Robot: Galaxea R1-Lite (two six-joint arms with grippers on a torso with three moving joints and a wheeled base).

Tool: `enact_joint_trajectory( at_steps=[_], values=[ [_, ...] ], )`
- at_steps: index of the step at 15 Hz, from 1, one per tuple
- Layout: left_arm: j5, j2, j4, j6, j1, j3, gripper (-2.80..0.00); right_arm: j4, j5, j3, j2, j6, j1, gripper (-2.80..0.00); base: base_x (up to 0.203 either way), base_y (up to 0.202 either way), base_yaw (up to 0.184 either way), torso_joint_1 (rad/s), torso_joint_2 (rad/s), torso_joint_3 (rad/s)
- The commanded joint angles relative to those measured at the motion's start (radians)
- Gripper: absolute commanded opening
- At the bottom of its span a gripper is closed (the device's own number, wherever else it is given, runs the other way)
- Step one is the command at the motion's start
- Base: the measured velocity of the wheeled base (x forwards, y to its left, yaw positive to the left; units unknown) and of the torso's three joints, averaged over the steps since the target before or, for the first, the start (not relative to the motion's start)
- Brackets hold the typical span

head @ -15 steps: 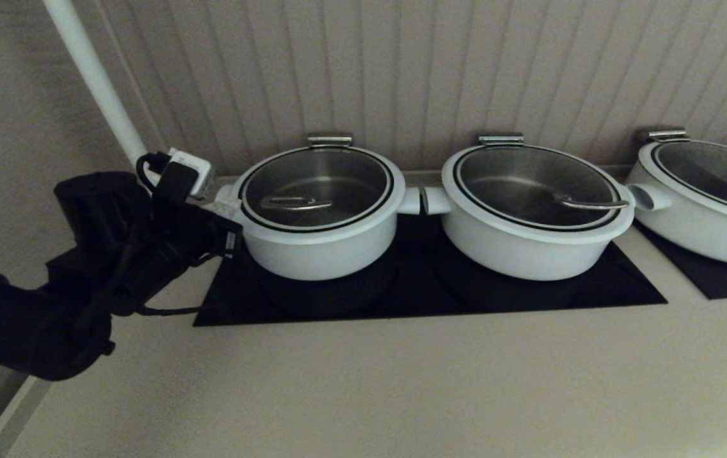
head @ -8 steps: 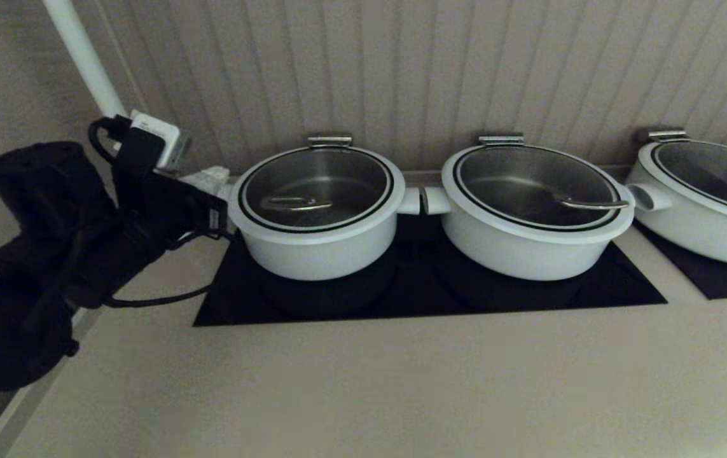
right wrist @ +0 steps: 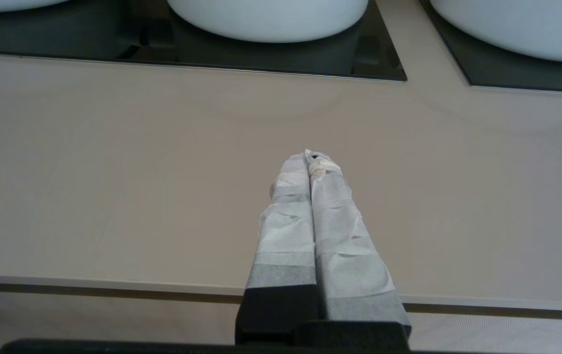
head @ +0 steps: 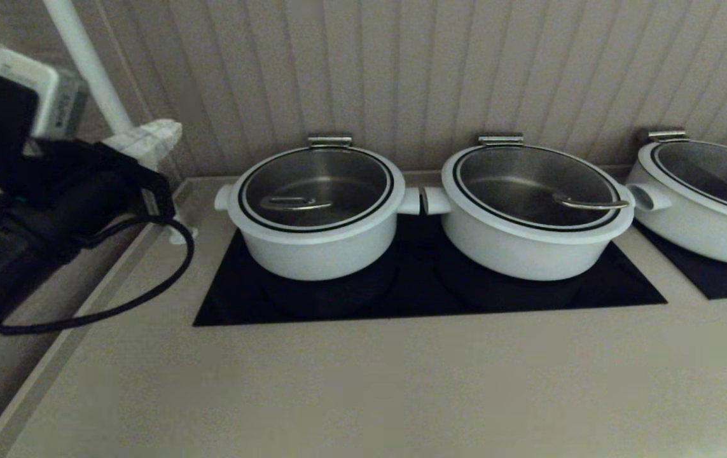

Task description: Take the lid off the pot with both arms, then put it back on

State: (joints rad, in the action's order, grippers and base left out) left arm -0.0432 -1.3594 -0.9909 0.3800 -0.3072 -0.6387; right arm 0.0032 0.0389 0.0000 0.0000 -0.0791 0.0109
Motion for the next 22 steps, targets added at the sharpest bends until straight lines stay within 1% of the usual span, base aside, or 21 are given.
enact_joint_trajectory(
  at_steps=[1,5,6,7,9,12,14,15,18,19,22],
  values=[
    [-0.003,0.174,0.03,0.007,-0.002,0.066,-2.8,0.0,0.001,0.0,0.002,-0.001,0.0,-2.8,0.0,0.0,0.0,0.0,0.0,0.0],
    [-0.005,0.47,0.25,0.009,-0.001,0.194,-2.8,0.0,0.001,0.0,0.0,-0.001,0.0,-2.8,0.0,0.0,0.0,0.0,0.0,0.0],
    [-0.004,0.53,0.289,0.006,0.011,0.234,-2.8,0.0,0.001,0.0,0.002,-0.001,0.0,-2.8,0.0,0.0,0.0,0.0,0.0,0.0],
    [-0.002,0.588,0.322,-0.006,0.048,0.281,-2.8,0.0,0.001,0.0,0.0,-0.001,0.0,-2.8,0.0,0.0,0.0,0.0,0.0,0.0],
    [0.001,0.73,0.414,-0.067,0.119,0.372,-2.8,0.0,0.001,0.0,0.002,-0.001,0.0,-2.8,0.0,0.0,0.0,0.0,0.0,0.0],
    [0.009,0.972,0.616,-0.178,0.211,0.489,-2.8,0.0,0.001,0.0,0.002,-0.001,0.0,-2.8,0.0,0.0,0.0,0.0,0.0,0.0],
    [0.04,1.105,0.711,-0.212,0.252,0.579,-2.8,0.0,0.001,0.0,0.002,-0.001,0.0,-2.8,0.0,0.0,0.0,0.0,0.0,0.0],
    [0.056,1.166,0.755,-0.219,0.272,0.609,-2.8,0.0,0.001,0.0,0.002,-0.001,0.0,-2.8,0.0,0.0,0.0,0.0,0.0,0.0],
    [0.079,1.319,0.974,-0.23,0.297,0.635,-2.8,0.0,0.001,0.0,0.002,-0.001,0.0,-2.8,0.0,0.0,0.0,0.0,0.0,0.0],
    [0.082,1.339,1.0,-0.235,0.3,0.638,-2.8,0.0,0.001,0.0,0.002,-0.001,0.0,-2.8,0.0,0.0,0.0,0.0,0.0,0.0],
    [0.081,1.358,1.002,-0.253,0.301,0.639,-2.8,0.0,0.001,0.0,0.001,-0.001,0.0,-2.8,0.0,0.0,0.0,0.0,0.0,0.0]
  ],
)
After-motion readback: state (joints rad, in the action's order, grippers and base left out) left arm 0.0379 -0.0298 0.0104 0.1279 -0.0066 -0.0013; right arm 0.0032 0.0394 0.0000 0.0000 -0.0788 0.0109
